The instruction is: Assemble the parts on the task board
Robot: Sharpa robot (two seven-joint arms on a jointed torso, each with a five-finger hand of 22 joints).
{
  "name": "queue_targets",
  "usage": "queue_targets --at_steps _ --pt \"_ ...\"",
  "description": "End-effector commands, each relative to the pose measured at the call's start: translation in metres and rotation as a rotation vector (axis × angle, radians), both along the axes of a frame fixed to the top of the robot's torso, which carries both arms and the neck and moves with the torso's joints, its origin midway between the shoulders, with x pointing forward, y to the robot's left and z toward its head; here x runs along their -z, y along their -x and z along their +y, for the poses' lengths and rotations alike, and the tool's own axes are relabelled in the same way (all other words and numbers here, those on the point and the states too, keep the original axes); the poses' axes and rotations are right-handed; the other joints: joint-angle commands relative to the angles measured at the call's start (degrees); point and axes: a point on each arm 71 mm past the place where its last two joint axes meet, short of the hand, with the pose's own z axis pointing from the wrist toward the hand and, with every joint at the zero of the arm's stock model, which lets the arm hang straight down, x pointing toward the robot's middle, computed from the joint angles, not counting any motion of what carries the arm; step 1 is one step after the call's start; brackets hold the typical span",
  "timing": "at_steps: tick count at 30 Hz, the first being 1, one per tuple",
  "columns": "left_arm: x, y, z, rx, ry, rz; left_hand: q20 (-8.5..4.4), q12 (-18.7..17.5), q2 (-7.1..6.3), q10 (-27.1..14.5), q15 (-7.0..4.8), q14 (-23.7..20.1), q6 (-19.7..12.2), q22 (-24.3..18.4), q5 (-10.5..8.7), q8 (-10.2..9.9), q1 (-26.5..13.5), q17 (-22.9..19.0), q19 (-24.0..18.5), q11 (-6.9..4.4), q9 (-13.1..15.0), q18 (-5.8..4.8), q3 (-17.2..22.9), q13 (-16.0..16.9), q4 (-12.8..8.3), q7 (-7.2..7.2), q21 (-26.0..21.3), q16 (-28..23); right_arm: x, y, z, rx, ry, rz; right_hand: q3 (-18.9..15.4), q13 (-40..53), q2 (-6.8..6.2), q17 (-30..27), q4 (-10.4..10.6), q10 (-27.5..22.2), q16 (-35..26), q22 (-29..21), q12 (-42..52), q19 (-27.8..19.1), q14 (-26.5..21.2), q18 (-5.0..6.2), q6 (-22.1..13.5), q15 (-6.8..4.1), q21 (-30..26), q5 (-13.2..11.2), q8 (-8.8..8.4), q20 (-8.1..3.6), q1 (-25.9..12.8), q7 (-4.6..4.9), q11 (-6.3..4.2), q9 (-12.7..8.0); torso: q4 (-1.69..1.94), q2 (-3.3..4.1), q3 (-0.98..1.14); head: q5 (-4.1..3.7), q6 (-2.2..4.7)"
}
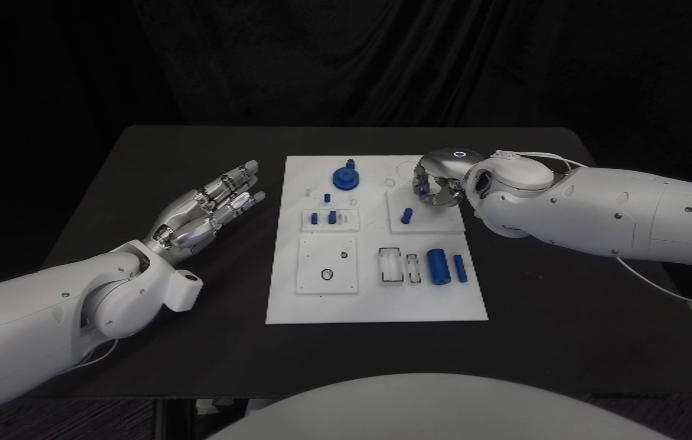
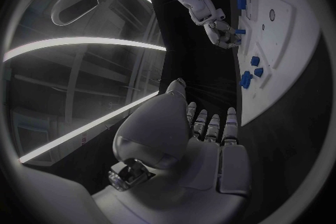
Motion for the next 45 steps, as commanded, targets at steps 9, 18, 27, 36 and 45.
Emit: queue_targets --at_steps 9,18,27,36,45 --pt "-0.002 0.003 0.000 0.005 0.077 -0.054 0.64 0.29 0.00 -0.08 0.43 0.08 0.11 0.01 0.47 -0.22 0.71 0.03 0.03 0.29 0.06 0.92 0.45 0.05 -0.32 1.04 0.22 -0.08 -0.023 0.002 0.001 -0.028 -0.057 -0.101 1.57 -0.63 -0.60 0.02 -0.36 1.67 0.11 8.74 -1.09 0.39 0.16 -1.00 -0.36 -0.18 0.88 -0.97 0.59 -0.36 -0.18 -0.09 -0.65 0.50 0.00 -0.12 -0.09 -0.12 -0.01" --pt "-0.001 0.003 -0.002 0.007 0.076 -0.050 0.72 0.32 -0.28 -0.06 0.46 0.08 0.24 -0.07 0.68 -0.20 0.70 0.04 0.07 0.30 0.08 0.95 0.50 0.06 -0.55 1.38 0.21 -0.08 -0.054 -0.002 0.009 -0.052 -0.073 -0.148 2.14 -0.98 -0.97 0.05 -0.38 2.27 0.11 8.87 -1.66 0.56 0.27 -1.08 -0.42 -0.25 1.34 -1.75 0.72 -0.40 -0.44 -0.15 -0.71 0.75 -0.15 -0.26 -0.17 0.29 -0.01" --pt "-0.001 0.004 -0.001 0.002 0.081 -0.060 0.63 0.57 -0.51 0.20 0.22 0.13 0.85 -0.11 0.94 -0.09 0.62 0.05 0.19 0.07 0.17 1.10 0.68 0.13 -0.86 2.39 0.22 -0.06 -0.064 0.021 0.045 -0.155 -0.101 -0.103 2.47 -1.26 -1.29 1.06 -0.28 2.70 0.63 9.18 -2.13 1.01 0.68 -1.32 -0.73 -0.25 2.47 -2.37 0.63 -0.40 -0.74 -0.13 -0.72 0.86 -0.24 -0.20 -0.22 1.19 -0.01" --pt "-0.001 0.004 -0.002 0.001 0.083 -0.062 0.50 0.63 -0.70 0.27 0.03 0.08 0.89 -0.47 1.06 -0.10 0.50 0.03 0.09 0.18 0.17 1.17 0.63 0.14 -0.91 2.37 0.16 -0.08 -0.049 0.056 0.103 -0.338 -0.089 -0.065 2.55 -1.43 -1.71 1.94 -0.26 3.10 1.12 9.52 -2.41 1.54 1.10 -1.57 -0.93 -0.29 3.72 -2.64 0.55 -0.42 -1.03 -0.18 -0.78 0.93 -0.12 -0.16 -0.19 2.57 -0.01" --pt "0.001 0.004 -0.004 0.006 0.085 -0.057 0.46 0.59 -0.65 0.23 -0.03 0.06 0.75 -0.47 1.07 -0.12 0.51 0.03 0.09 0.23 0.15 1.18 0.70 0.12 -0.95 2.39 0.15 -0.09 -0.021 0.070 0.132 -0.419 -0.066 -0.031 2.77 -1.56 -1.95 1.98 -0.49 3.33 1.18 9.54 -2.64 1.62 1.21 -1.58 -1.06 -0.34 3.85 -2.68 0.47 -0.46 -0.90 -0.21 -0.82 0.97 -0.17 -0.02 -0.16 4.11 -0.01"
